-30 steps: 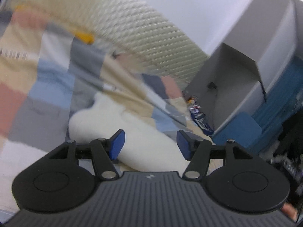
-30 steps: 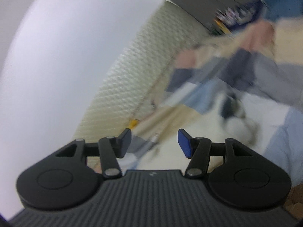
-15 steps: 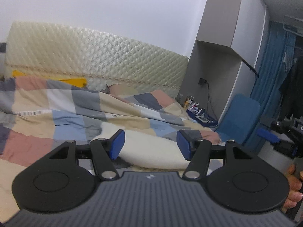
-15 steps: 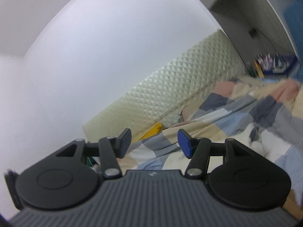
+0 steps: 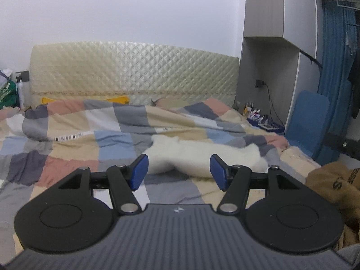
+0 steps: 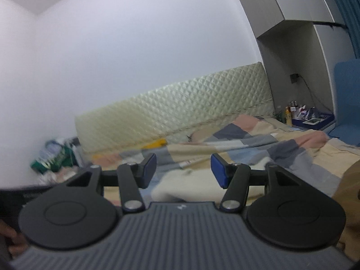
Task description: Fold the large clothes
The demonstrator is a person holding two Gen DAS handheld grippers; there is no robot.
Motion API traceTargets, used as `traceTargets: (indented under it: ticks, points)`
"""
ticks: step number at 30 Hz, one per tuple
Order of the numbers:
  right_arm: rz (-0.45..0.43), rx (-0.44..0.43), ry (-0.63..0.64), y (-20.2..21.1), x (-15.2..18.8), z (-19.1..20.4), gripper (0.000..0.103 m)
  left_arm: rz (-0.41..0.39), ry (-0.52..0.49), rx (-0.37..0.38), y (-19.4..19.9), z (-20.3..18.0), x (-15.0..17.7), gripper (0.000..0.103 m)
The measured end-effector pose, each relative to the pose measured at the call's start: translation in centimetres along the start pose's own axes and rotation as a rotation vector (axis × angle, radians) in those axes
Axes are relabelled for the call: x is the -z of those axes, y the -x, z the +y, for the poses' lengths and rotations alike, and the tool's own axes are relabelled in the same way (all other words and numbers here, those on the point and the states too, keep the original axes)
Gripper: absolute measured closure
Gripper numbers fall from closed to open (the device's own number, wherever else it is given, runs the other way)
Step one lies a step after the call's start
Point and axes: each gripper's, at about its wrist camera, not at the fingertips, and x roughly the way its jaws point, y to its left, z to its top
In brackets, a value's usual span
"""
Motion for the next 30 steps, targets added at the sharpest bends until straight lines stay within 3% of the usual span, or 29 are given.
traceTargets:
  ticks: [11,30]
  points:
    - [0.096,0.038,0.044,-1.6,5.2,0.9,0.045,0.014,-0.078,-0.009,-1.7,-2.0,5.1,0.037]
    - [0.148,0.099,0.09,-2.4,8.7,1.4,0.045,0.065,-0.043,-0.008,-3.8,-1.5,7.9,0.037]
